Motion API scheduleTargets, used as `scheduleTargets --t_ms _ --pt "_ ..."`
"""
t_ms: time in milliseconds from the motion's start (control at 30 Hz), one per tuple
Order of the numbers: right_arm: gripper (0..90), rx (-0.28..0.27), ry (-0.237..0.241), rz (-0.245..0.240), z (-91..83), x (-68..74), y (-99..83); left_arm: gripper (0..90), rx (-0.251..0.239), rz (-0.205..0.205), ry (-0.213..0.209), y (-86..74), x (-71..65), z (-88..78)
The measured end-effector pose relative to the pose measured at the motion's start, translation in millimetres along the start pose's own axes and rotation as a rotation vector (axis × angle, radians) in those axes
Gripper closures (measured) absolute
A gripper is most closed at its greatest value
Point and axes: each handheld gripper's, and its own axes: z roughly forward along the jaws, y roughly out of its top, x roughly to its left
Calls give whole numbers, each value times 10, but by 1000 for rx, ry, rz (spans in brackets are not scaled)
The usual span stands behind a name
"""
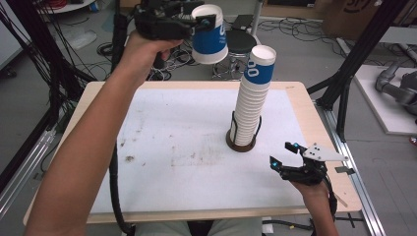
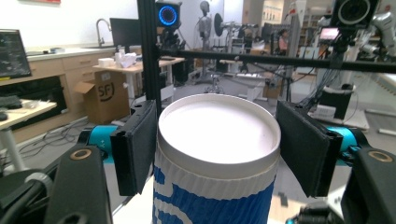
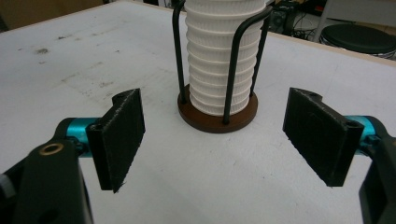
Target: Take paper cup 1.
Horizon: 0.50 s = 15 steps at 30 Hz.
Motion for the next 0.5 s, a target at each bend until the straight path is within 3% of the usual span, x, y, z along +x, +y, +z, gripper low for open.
scheduleTargets --t_ms 233,500 --pt "211 11 8 -11 41 47 7 316 15 -18 28 -309 96 -390" --pt "211 17 30 -22 74 85 8 316 32 -20 50 -637 99 -711"
